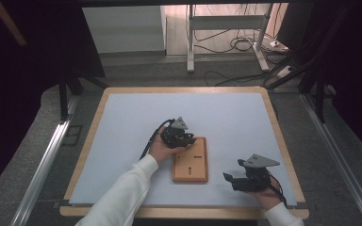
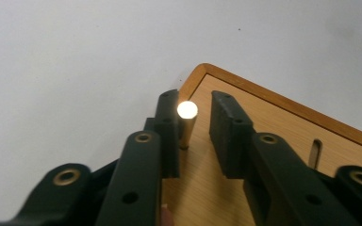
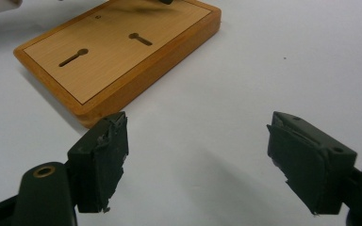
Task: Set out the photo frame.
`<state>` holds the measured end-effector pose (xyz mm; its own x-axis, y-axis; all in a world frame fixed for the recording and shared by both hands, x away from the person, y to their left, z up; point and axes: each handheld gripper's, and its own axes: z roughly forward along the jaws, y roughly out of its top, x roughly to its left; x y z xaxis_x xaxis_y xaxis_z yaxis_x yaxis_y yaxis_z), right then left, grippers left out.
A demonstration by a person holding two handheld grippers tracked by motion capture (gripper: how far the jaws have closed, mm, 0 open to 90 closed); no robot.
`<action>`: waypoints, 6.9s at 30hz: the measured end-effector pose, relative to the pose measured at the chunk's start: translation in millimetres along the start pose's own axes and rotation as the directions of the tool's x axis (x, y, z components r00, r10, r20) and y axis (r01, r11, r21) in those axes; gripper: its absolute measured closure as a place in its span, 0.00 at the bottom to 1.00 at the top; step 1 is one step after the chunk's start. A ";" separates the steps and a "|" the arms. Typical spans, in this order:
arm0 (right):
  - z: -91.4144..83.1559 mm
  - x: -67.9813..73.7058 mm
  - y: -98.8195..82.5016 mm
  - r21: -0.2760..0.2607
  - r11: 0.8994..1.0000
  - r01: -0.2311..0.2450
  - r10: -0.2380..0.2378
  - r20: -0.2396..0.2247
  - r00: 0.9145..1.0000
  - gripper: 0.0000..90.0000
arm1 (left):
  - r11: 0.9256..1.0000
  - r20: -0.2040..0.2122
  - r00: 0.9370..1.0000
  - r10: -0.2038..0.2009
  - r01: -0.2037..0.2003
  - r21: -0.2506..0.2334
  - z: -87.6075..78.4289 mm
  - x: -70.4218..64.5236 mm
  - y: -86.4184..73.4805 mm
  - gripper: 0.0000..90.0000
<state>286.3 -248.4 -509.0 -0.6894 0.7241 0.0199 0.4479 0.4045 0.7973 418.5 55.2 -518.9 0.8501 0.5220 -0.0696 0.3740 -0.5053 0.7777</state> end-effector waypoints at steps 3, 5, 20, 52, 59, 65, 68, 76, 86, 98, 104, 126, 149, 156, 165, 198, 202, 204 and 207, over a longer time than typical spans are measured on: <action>-0.3 -1.1 -0.1 0.000 1.000 -0.004 0.004 0.005 1.000 0.23 | 1.000 -0.004 1.000 -0.008 0.008 -0.006 0.7 0.8 -0.8 0.88; 0.0 -1.1 -0.2 -0.001 1.000 -0.005 0.005 0.004 1.000 0.23 | 1.000 -0.006 1.000 0.005 -0.004 0.012 0.9 2.5 -1.1 0.90; 1.1 -0.9 -0.1 0.004 1.000 -0.004 0.004 0.002 1.000 0.23 | 0.999 0.041 0.999 -0.032 0.031 0.008 2.9 9.2 -1.5 0.93; 20.7 60.3 12.3 0.018 0.942 0.335 -0.336 0.090 0.938 0.10 | 0.990 0.171 0.977 -0.130 0.120 0.068 4.3 28.8 4.9 0.92; 33.4 73.7 16.2 0.048 0.909 0.414 -0.417 0.134 0.899 0.09 | 0.988 0.183 0.973 -0.143 0.131 0.078 4.9 31.6 6.2 0.92; 46.3 84.3 18.0 0.069 0.884 0.462 -0.467 0.160 0.870 0.09 | 0.986 0.197 0.967 -0.160 0.146 0.083 5.3 34.1 6.5 0.92; 51.6 90.4 20.0 0.073 0.871 0.486 -0.491 0.171 0.854 0.09 | 0.985 0.202 0.965 -0.166 0.152 0.086 5.6 35.1 6.9 0.92; 68.9 107.2 25.5 0.119 0.831 0.544 -0.556 0.212 0.803 0.12 | 0.984 0.198 0.965 -0.173 0.158 0.088 5.6 34.7 7.0 0.92; 74.5 113.1 31.3 0.125 0.776 0.618 -0.629 0.230 0.743 0.22 | 0.985 0.175 0.969 -0.173 0.166 0.052 5.0 32.5 2.6 0.90; 65.6 113.2 43.3 0.069 0.787 0.613 -0.613 0.197 0.765 0.42 | 0.982 0.137 0.973 -0.186 0.182 0.044 2.7 25.6 3.9 0.74; 61.9 108.9 45.8 0.064 0.797 0.600 -0.600 0.184 0.778 0.46 | 0.987 0.047 0.986 -0.163 0.163 -0.004 -14.8 16.7 3.8 0.46; 58.4 104.6 48.1 0.061 0.802 0.593 -0.593 0.185 0.783 0.47 | 0.986 -0.077 0.983 -0.166 0.163 -0.045 -107.0 4.3 -76.9 0.30; 52.0 99.9 56.0 0.046 0.805 0.591 -0.587 0.203 0.784 0.51 | 0.991 -0.118 0.984 -0.136 0.136 -0.006 -118.9 -4.1 -102.7 0.29; 49.2 96.4 63.8 0.034 0.810 0.585 -0.578 0.213 0.788 0.54 | 0.989 -0.123 0.981 -0.149 0.149 -0.009 -120.2 -1.1 -104.9 0.28; 48.9 92.0 78.1 0.043 0.805 0.592 -0.588 0.197 0.784 0.58 | 0.988 -0.120 0.981 -0.150 0.152 0.001 -118.7 0.5 -106.6 0.28; 53.8 80.0 140.1 0.019 0.754 0.656 -0.656 0.052 0.753 0.77 | 0.989 -0.111 0.983 -0.147 0.150 0.017 -117.6 1.6 -107.9 0.27; 51.4 78.7 146.5 -0.007 0.778 0.628 -0.628 0.030 0.778 0.77 | 0.988 -0.113 0.982 -0.150 0.152 0.009 -118.0 1.3 -107.7 0.27; 48.9 78.8 148.5 -0.025 0.790 0.612 -0.612 0.016 0.791 0.77 | 0.988 -0.113 0.982 -0.151 0.153 0.010 -118.2 1.8 -107.9 0.27; 44.5 81.1 150.5 -0.044 0.800 0.599 -0.600 -0.014 0.800 0.77 | 0.988 -0.114 0.982 -0.153 0.155 0.007 -118.2 2.2 -108.2 0.27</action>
<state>323.1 -104.0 -414.3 -0.8280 0.3293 -0.4539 -0.0793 0.7326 0.6761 336.1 192.2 -529.3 0.7350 0.6682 -0.1157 0.5035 -0.4235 0.7530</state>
